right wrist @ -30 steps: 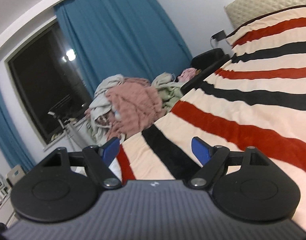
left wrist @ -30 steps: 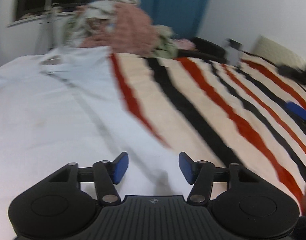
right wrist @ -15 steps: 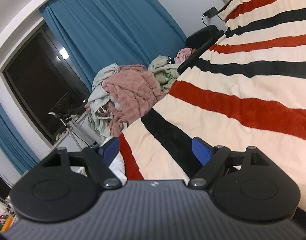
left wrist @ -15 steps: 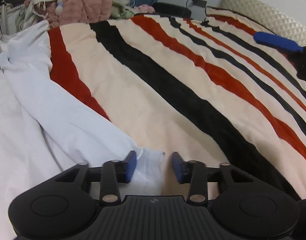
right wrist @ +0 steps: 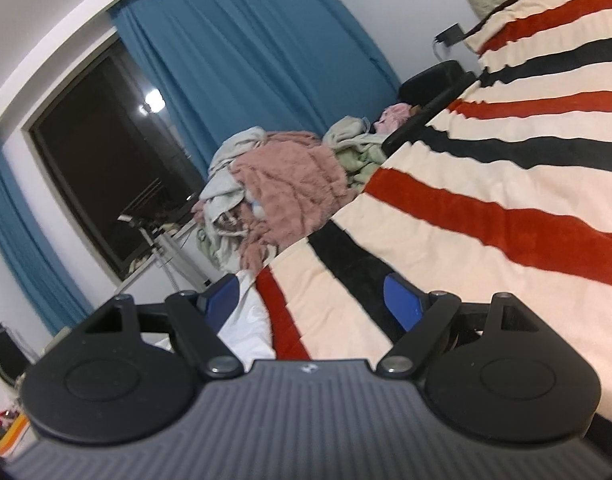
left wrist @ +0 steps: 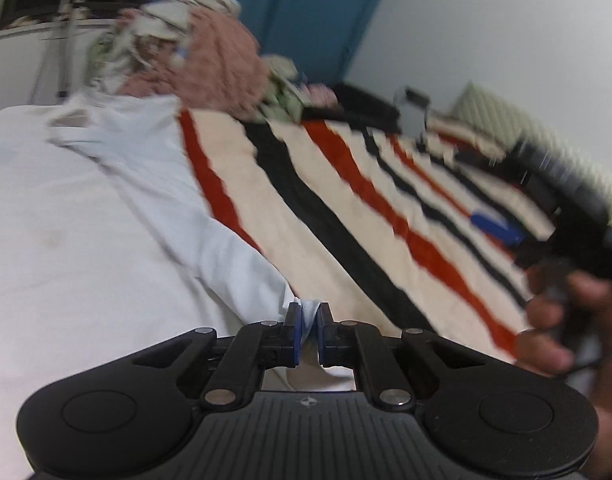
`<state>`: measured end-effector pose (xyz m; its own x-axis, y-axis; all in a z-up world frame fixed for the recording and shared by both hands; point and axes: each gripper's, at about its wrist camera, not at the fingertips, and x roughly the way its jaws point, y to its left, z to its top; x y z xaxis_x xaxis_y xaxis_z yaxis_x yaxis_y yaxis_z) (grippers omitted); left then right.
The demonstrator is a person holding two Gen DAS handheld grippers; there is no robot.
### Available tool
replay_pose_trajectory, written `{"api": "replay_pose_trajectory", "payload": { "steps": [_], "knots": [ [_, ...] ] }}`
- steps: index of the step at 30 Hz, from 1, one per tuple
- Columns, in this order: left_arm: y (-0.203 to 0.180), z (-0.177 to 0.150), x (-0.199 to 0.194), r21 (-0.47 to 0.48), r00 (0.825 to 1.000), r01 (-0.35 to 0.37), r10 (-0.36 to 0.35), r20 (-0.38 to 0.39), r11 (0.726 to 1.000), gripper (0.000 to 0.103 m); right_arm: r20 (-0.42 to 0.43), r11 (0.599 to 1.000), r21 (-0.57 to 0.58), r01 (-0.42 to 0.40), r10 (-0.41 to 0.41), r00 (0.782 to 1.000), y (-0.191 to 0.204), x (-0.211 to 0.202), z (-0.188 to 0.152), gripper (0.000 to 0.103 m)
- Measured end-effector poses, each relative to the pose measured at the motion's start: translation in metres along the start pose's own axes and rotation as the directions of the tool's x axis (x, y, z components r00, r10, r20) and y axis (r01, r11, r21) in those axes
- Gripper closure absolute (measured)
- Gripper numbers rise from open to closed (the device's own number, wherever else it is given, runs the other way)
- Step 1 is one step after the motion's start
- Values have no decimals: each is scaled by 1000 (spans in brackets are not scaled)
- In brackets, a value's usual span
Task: Fold clothes
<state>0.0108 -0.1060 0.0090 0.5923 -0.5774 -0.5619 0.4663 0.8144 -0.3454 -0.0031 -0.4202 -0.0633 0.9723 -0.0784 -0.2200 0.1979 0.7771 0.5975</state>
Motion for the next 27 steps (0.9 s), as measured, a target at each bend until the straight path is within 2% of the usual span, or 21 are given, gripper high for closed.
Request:
{"api": "replay_pose_trajectory", "payload": {
  "steps": [3, 5, 7, 11, 15, 16, 18, 20, 22, 24, 27],
  "knots": [
    [33, -9, -40, -106, 1000, -24, 25, 4, 994, 95, -38, 999, -40, -7, 5, 999, 11, 3, -5, 21],
    [59, -17, -60, -193, 999, -46, 45, -7, 980, 96, -63, 998, -68, -13, 9, 998, 19, 5, -9, 21],
    [83, -26, -66, -276, 997, -72, 59, -55, 959, 101, -92, 995, -99, -23, 14, 996, 28, 8, -13, 21],
    [119, -46, -62, -347, 983, -164, 122, -140, 924, 102, -148, 986, -163, -40, 16, 989, 45, 12, -26, 21],
    [140, -50, -51, -419, 981, -164, 101, -168, 893, 101, -192, 973, -221, -67, 24, 981, 58, 14, -36, 21],
    [143, -50, -49, -429, 980, -161, 94, -173, 889, 99, -201, 969, -235, -74, 26, 979, 61, 14, -38, 21],
    [148, -49, -47, -446, 980, -157, 82, -182, 881, 87, -216, 962, -262, -84, 26, 976, 66, 15, -42, 21],
    [147, -50, -46, -457, 981, -147, 71, -181, 877, 60, -228, 955, -283, -92, 26, 973, 70, 15, -46, 21],
    [150, -50, -42, -471, 981, -145, 63, -184, 870, 52, -238, 950, -295, -99, 27, 971, 74, 17, -48, 21],
    [153, -49, -35, -480, 977, -157, 66, -201, 863, 51, -250, 949, -298, -104, 27, 968, 76, 18, -51, 21],
    [154, -46, -17, -473, 975, -140, 39, -218, 870, 53, -267, 947, -301, -111, 28, 963, 79, 21, -54, 21]
  ]
}}
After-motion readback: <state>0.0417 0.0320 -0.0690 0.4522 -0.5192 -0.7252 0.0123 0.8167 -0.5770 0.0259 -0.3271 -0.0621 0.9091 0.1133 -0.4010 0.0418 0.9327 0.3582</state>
